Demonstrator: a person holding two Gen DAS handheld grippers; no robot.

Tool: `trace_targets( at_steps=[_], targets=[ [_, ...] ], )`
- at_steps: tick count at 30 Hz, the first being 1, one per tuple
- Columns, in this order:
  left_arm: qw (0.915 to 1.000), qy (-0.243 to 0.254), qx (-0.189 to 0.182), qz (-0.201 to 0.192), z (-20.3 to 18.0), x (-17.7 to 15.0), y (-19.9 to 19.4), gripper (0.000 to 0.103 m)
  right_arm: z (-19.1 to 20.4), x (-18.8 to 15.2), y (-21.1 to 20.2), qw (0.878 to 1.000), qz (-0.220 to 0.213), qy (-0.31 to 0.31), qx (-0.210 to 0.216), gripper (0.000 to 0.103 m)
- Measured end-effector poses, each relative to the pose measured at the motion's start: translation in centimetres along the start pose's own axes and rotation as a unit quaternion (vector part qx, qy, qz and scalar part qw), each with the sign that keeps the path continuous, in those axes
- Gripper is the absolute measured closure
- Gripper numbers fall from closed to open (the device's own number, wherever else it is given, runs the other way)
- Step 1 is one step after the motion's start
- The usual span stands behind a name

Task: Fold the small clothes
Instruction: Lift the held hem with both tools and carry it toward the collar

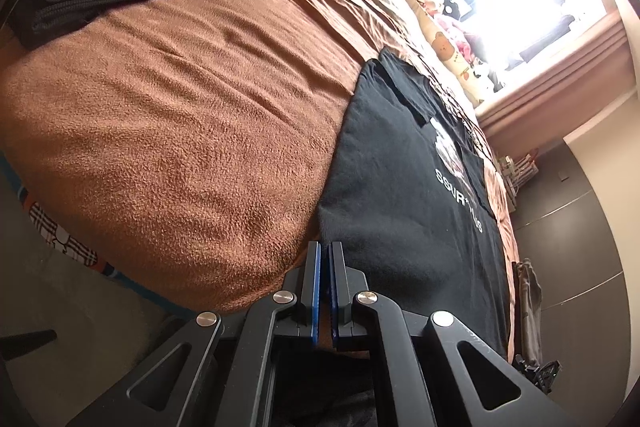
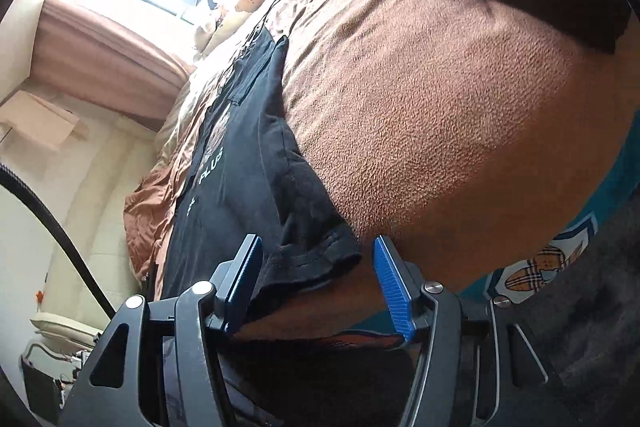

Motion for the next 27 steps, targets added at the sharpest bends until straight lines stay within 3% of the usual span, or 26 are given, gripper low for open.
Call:
trace_targets(
  at_steps=[7,9,13,17,20,27],
  targets=[
    [0.9994,-0.024,-0.020,0.012,0.7,-0.4,0.4,0.100,0.0,-0.1,0.4,0.994,0.003,0.043,0.097,0.047],
    [0.9992,-0.027,-0.024,0.014,0.7,-0.5,0.5,0.100,0.0,-0.2,1.1,0.994,0.009,0.042,0.102,0.047],
    [0.9988,-0.032,-0.030,0.023,0.8,-1.0,0.8,0.100,0.1,0.2,2.4,0.997,0.004,0.024,0.071,0.050],
    [0.9973,-0.046,-0.045,0.036,0.8,-1.7,1.0,0.096,-0.2,1.6,2.4,0.998,-0.025,0.037,0.044,0.071],
    [0.9952,-0.070,-0.054,0.042,1.2,-2.4,1.3,0.088,-0.6,2.0,3.2,0.999,-0.019,0.042,0.023,0.098],
    [0.9922,-0.093,-0.072,0.042,1.2,-3.3,1.9,0.081,0.6,3.4,1.4,0.999,-0.039,0.022,0.018,0.103]
  ],
)
Point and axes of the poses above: each gripper's, at about its wrist camera, not at the fingertips, and y roughly the way its jaws point, z to its left, x to its top, the point moved 8 cm from there along y, roughly the way its jaws point, and after that the axes turned 2 degrees about z, right-handed, at the moved point
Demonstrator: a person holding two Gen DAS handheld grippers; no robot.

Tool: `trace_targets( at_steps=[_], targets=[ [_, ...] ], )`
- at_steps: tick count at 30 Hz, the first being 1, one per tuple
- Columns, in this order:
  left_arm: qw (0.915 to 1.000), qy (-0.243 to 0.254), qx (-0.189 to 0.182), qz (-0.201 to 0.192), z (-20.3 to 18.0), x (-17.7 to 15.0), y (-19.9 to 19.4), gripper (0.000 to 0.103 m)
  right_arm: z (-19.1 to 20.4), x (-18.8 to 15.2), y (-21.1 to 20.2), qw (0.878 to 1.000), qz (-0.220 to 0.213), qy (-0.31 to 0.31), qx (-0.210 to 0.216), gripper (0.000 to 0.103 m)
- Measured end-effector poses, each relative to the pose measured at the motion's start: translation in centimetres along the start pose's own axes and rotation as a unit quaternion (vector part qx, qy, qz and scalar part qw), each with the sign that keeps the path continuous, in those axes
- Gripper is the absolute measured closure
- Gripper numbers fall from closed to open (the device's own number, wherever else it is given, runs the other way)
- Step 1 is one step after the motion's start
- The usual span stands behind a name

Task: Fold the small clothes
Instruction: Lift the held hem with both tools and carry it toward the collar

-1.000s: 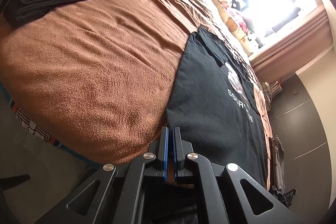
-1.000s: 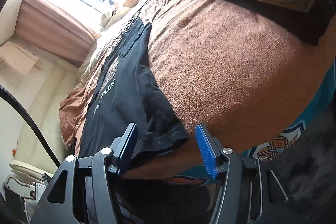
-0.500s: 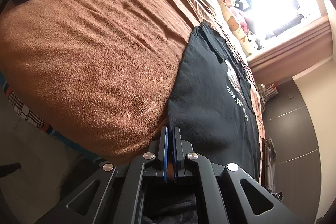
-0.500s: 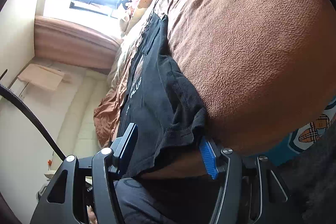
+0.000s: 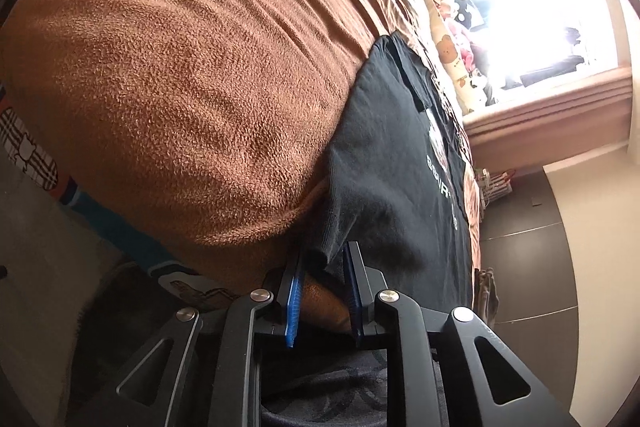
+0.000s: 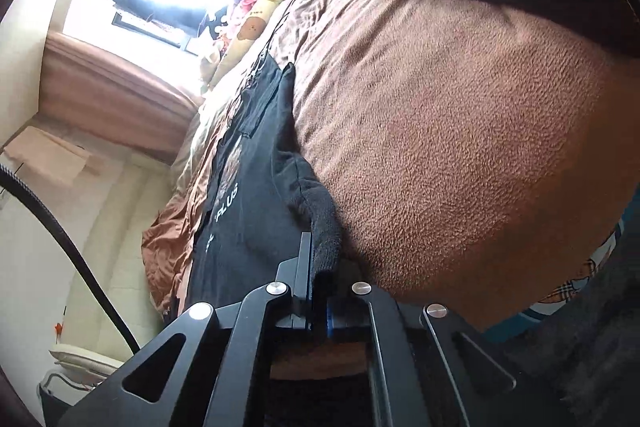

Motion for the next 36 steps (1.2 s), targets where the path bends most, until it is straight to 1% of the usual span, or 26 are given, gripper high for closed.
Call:
trace_targets(
  at_steps=[5,8,11,18,19,20,21,24,28,29,31,34,36],
  targets=[
    [0.9996,-0.011,-0.025,-0.011,-0.7,0.3,0.2,0.069,0.6,-0.1,-0.4,1.000,-0.007,-0.014,0.002,0.103],
    [0.9994,-0.007,-0.032,-0.015,-1.4,0.6,0.4,0.067,0.4,-0.3,-0.1,1.000,-0.006,-0.020,-0.004,0.103],
    [0.9997,0.000,-0.023,-0.013,-1.7,0.9,1.0,0.067,0.1,-0.5,-0.2,1.000,-0.002,-0.021,-0.004,0.103],
    [0.9996,0.006,0.005,-0.028,-2.1,2.3,2.4,0.067,-0.2,-0.1,0.1,1.000,0.010,-0.019,-0.017,0.103],
    [0.9995,0.005,0.008,-0.029,-2.1,2.4,2.6,0.073,0.1,0.0,0.1,1.000,0.010,-0.016,-0.017,0.103],
    [0.9995,0.004,0.015,-0.028,-2.0,2.5,2.8,0.088,0.4,0.2,0.1,1.000,0.010,-0.014,-0.017,0.103],
    [0.9996,0.003,0.018,-0.023,-2.0,2.6,2.9,0.096,0.7,0.4,0.0,1.000,0.011,-0.015,-0.016,0.103],
    [0.9996,0.003,0.010,-0.025,-2.3,3.0,2.7,0.098,2.4,0.8,-0.7,1.000,0.011,-0.018,-0.002,0.103],
    [0.9983,-0.001,-0.039,-0.044,-3.7,4.3,0.9,0.099,5.4,1.4,-1.9,0.999,-0.001,-0.037,0.018,0.103],
    [0.9978,0.001,-0.046,-0.048,-4.1,4.7,0.4,0.099,6.0,1.5,-2.3,0.999,-0.005,-0.041,0.022,0.103],
    [0.9972,0.004,-0.048,-0.058,-4.9,5.3,-0.6,0.099,7.2,1.7,-3.0,0.998,-0.015,-0.051,0.021,0.103],
    [0.9949,0.003,-0.071,-0.072,-6.2,6.1,-2.3,0.099,8.6,1.9,-4.2,0.998,-0.027,-0.053,0.031,0.103],
    [0.9930,0.004,-0.086,-0.081,-7.1,6.5,-3.5,0.100,9.6,2.0,-5.0,0.997,-0.032,-0.055,0.046,0.103]
  ],
)
Point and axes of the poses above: each gripper's, at about its wrist camera, not at the fingertips, and y roughly the way its jaws point, z to its left, x to its top, the point moved 8 cm from there along y, roughly the way its jaws point, and after that the axes turned 2 degrees about z, right-handed, at the moved point
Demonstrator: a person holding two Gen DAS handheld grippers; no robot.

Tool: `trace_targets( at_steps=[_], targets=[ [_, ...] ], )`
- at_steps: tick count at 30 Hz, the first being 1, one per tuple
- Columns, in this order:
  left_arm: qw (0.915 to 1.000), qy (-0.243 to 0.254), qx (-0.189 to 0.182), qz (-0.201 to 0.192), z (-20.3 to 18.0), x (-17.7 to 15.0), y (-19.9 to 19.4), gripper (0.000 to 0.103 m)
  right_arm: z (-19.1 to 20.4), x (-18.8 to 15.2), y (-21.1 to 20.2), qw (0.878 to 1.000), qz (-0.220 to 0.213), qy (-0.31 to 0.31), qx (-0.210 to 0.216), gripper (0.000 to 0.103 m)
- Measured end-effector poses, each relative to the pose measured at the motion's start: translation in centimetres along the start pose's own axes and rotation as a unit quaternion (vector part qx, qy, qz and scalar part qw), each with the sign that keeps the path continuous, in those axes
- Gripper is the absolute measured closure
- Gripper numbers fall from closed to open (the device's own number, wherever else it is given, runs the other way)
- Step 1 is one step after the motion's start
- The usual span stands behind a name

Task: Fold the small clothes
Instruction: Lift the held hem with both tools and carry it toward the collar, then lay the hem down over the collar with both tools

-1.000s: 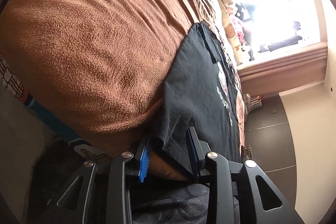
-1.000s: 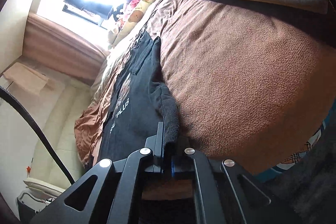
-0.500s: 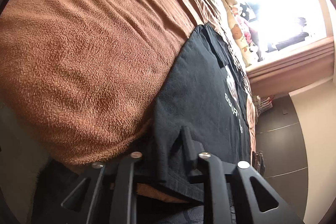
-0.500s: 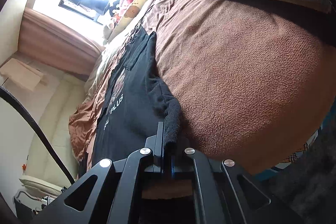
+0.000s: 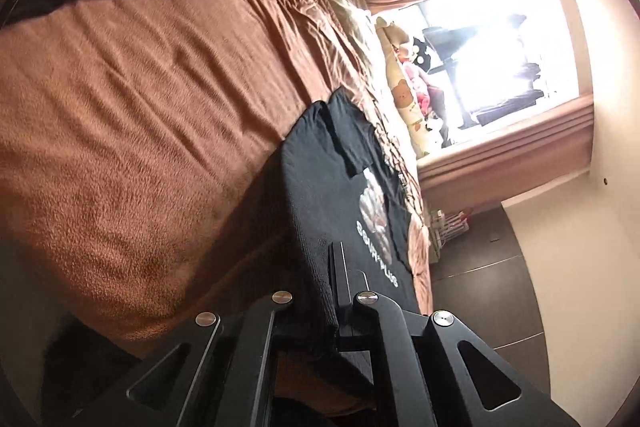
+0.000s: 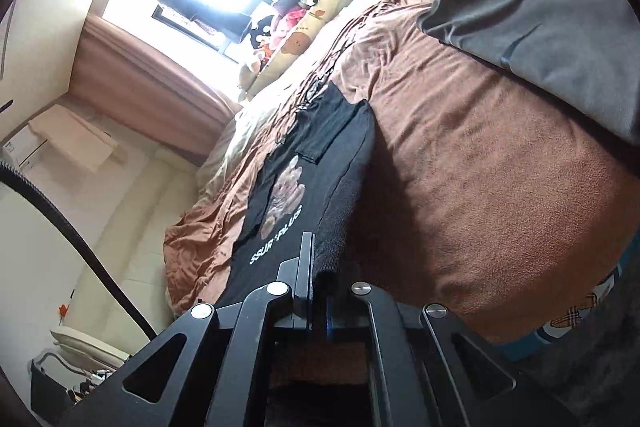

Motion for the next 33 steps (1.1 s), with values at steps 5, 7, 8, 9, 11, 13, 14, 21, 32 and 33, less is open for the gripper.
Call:
trace_targets(
  at_steps=[5,7,8,9,11,13,14,21,32,33],
  targets=[
    [0.9986,-0.008,-0.045,-0.025,-2.3,1.3,-3.0,0.100,2.2,-0.3,-1.6,1.000,-0.008,-0.011,0.027,0.103],
    [0.9972,-0.015,-0.065,-0.035,-3.0,1.7,-4.4,0.100,2.5,-0.4,-2.4,1.000,-0.008,0.008,0.023,0.103],
    [0.9964,-0.017,-0.073,-0.038,-3.5,1.9,-5.0,0.100,2.6,-0.5,-2.7,1.000,-0.007,0.013,0.022,0.103],
    [0.9958,-0.019,-0.080,-0.041,-3.9,2.0,-5.5,0.100,2.9,-0.6,-3.1,1.000,-0.008,0.014,0.020,0.103],
    [0.9946,-0.020,-0.090,-0.047,-4.6,2.0,-6.6,0.100,3.5,-0.7,-3.9,1.000,-0.008,0.018,0.024,0.103],
    [0.9935,-0.020,-0.100,-0.050,-5.3,1.8,-7.4,0.100,4.1,-0.8,-4.4,0.999,-0.008,0.016,0.031,0.103],
    [0.9931,-0.018,-0.104,-0.051,-5.6,1.7,-8.0,0.100,4.4,-0.8,-4.7,0.999,-0.009,0.015,0.034,0.103],
    [0.9902,-0.020,-0.126,-0.055,-6.9,0.9,-11.3,0.100,4.2,-0.8,-6.7,0.999,-0.020,0.035,0.034,0.103],
    [0.9882,-0.005,-0.142,-0.057,-7.8,-1.3,-16.0,0.100,4.8,-2.7,-9.9,0.997,-0.019,0.043,0.054,0.103],
    [0.9878,-0.002,-0.145,-0.057,-7.9,-1.6,-16.6,0.100,4.8,-2.9,-10.1,0.997,-0.018,0.046,0.059,0.103]
  ],
)
Point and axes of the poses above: each gripper's, at about its wrist camera, not at the fingertips, and y roughly the way its jaws point, z to its left, x to its top, the point moved 8 cm from there along y, roughly the way its jaws point, and after that the axes turned 2 degrees about z, right-handed, at the moved point
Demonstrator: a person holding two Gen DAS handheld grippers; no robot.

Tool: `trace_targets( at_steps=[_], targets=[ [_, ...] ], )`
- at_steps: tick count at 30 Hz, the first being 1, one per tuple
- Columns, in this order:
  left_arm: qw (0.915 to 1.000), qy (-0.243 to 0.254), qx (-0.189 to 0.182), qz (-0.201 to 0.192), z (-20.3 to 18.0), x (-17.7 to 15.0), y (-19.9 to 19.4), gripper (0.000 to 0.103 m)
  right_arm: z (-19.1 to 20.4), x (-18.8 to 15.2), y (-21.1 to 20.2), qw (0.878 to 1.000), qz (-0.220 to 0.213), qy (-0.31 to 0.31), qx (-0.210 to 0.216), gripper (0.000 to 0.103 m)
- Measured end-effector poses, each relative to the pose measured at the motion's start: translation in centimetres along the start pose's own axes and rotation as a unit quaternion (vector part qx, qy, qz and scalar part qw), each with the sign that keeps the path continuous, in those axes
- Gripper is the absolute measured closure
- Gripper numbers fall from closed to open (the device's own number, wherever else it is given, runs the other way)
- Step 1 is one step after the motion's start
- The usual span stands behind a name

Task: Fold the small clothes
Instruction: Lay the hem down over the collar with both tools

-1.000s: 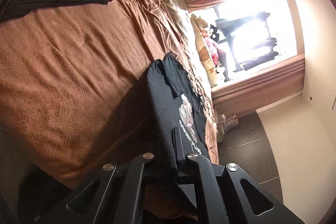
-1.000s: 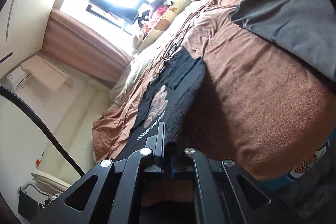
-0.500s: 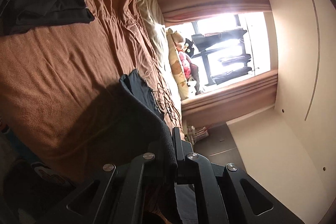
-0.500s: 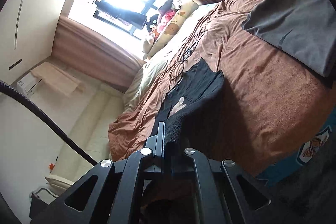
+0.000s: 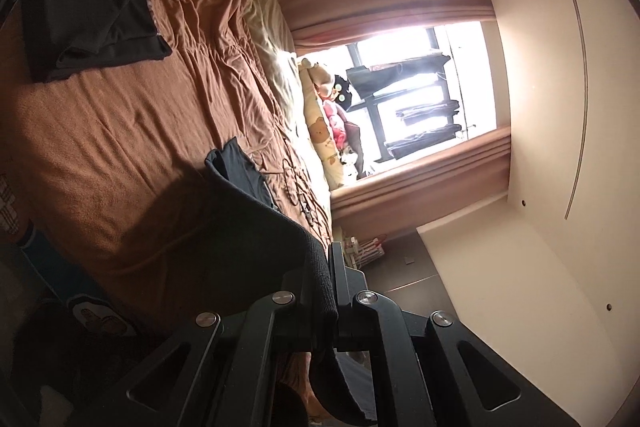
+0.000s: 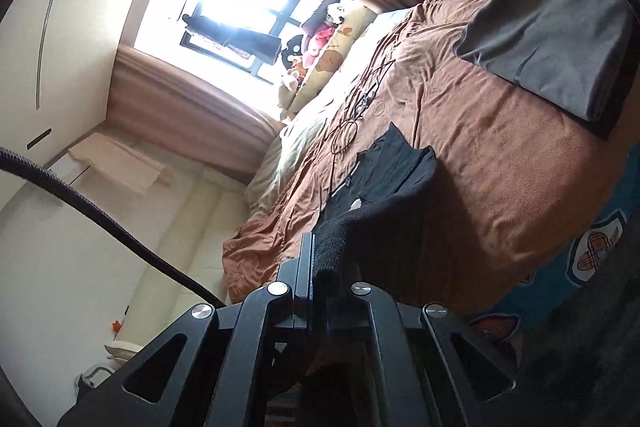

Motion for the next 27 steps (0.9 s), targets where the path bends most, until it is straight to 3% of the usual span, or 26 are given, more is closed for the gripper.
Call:
trace_targets(
  at_steps=[13,19,27],
  targets=[
    [0.9996,0.019,-0.017,-0.009,-2.2,-1.0,-5.0,0.100,-0.5,-0.4,-1.1,0.999,-0.017,0.001,0.038,0.103],
    [0.9997,0.021,-0.015,-0.005,-2.3,-0.5,-3.7,0.100,-2.7,0.2,2.1,1.000,-0.008,0.006,0.020,0.103],
    [1.0000,0.004,-0.001,0.006,-0.8,1.8,0.4,0.100,-2.0,2.9,6.4,1.000,0.000,0.000,0.004,0.103]
  ],
)
Point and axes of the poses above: each gripper's, at about its wrist camera, not at the fingertips, and y roughly the way its jaws point, z to its left, x to its top, the point moved 8 cm from there along y, roughly the way its jaws point, and after that the axes turned 2 degrees about z, right-handed, at the moved point
